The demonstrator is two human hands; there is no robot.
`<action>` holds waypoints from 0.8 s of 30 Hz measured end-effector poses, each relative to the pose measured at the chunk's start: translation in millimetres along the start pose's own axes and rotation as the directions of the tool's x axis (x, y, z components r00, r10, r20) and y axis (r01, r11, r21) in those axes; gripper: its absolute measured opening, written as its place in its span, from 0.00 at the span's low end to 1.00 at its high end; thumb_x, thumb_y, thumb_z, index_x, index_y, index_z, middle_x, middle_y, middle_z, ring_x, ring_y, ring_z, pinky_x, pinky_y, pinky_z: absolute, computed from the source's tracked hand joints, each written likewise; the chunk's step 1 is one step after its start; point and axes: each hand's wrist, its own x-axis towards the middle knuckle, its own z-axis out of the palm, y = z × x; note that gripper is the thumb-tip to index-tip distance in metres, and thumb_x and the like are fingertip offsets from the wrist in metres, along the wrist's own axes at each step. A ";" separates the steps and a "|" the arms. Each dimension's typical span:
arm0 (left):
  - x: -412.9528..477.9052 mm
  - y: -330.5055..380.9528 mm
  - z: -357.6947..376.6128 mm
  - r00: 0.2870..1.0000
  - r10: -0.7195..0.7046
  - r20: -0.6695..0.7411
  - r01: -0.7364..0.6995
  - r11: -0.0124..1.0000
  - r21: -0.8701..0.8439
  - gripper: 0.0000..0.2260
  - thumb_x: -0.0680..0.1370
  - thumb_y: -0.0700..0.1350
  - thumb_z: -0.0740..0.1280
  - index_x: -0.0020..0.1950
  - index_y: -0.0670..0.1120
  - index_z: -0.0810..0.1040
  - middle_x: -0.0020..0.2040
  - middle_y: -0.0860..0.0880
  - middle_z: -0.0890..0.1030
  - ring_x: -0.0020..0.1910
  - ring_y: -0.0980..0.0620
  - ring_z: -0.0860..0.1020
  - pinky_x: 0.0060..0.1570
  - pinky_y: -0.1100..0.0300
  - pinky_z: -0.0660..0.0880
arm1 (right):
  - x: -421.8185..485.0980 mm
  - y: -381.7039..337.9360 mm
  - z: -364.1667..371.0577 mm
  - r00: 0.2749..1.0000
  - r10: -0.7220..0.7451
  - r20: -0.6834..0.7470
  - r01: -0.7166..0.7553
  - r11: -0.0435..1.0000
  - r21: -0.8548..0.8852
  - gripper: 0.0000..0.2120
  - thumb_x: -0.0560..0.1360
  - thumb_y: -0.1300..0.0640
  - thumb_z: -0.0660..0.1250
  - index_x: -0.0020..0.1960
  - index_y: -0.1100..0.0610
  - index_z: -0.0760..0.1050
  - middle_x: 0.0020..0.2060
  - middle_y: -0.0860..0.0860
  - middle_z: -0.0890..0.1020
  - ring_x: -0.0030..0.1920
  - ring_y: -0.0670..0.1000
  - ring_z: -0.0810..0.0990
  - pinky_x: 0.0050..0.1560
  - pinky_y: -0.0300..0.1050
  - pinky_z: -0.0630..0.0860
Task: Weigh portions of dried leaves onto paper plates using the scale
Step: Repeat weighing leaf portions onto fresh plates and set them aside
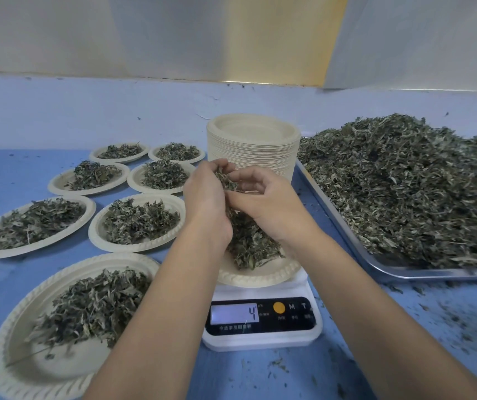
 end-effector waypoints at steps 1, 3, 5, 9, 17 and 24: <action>-1.2 -0.7 0.7 1.000 0.005 0.006 -0.005 1.000 0.011 0.13 0.79 0.40 0.56 0.39 0.46 0.76 0.39 0.49 0.79 0.42 0.48 0.77 0.47 0.54 0.76 | 0.6 0.9 0.5 1.000 -0.013 -0.008 0.013 1.000 -0.027 0.11 0.69 0.66 0.73 0.48 0.55 0.77 0.42 0.42 0.79 0.43 0.34 0.76 0.47 0.28 0.73; -4.0 -2.2 1.9 1.000 0.015 0.004 -0.016 0.999 0.052 0.12 0.78 0.40 0.56 0.39 0.46 0.76 0.40 0.47 0.79 0.42 0.47 0.78 0.45 0.53 0.76 | 1.2 2.1 1.3 0.999 -0.041 -0.030 0.039 0.996 -0.074 0.12 0.69 0.66 0.72 0.44 0.51 0.77 0.44 0.42 0.80 0.47 0.38 0.77 0.53 0.34 0.74; -5.3 -3.5 2.3 1.000 0.025 -0.016 -0.024 0.996 0.082 0.12 0.78 0.40 0.56 0.38 0.46 0.76 0.41 0.45 0.79 0.44 0.45 0.78 0.48 0.51 0.76 | 1.1 2.0 1.6 0.997 -0.062 -0.053 0.056 0.993 -0.108 0.13 0.68 0.65 0.72 0.42 0.48 0.78 0.45 0.44 0.82 0.49 0.42 0.79 0.57 0.42 0.76; -3.5 -2.4 1.1 0.996 0.048 -0.071 -0.045 0.998 0.045 0.12 0.79 0.40 0.56 0.39 0.45 0.75 0.38 0.47 0.77 0.39 0.48 0.75 0.42 0.54 0.73 | 1.2 -0.4 -1.5 0.997 -0.059 -0.046 0.055 0.995 -0.082 0.13 0.66 0.65 0.75 0.39 0.47 0.79 0.40 0.48 0.83 0.43 0.47 0.81 0.57 0.54 0.78; 5.0 8.0 -9.0 0.991 0.023 -0.135 -0.040 0.992 -0.124 0.12 0.80 0.40 0.55 0.40 0.44 0.74 0.31 0.48 0.76 0.27 0.53 0.76 0.26 0.64 0.73 | 6.5 -3.4 -15.5 1.000 -0.016 -0.023 0.018 0.998 0.066 0.12 0.67 0.68 0.74 0.39 0.51 0.79 0.34 0.49 0.80 0.36 0.46 0.79 0.44 0.42 0.78; 11.2 13.0 -15.1 0.991 -0.014 -0.130 -0.016 0.973 -0.230 0.11 0.80 0.40 0.55 0.41 0.43 0.74 0.30 0.50 0.69 0.26 0.56 0.70 0.26 0.68 0.71 | 5.5 -3.3 -26.2 0.996 0.025 0.087 0.000 0.959 -0.283 0.10 0.66 0.62 0.75 0.39 0.48 0.80 0.37 0.50 0.82 0.38 0.45 0.77 0.46 0.43 0.75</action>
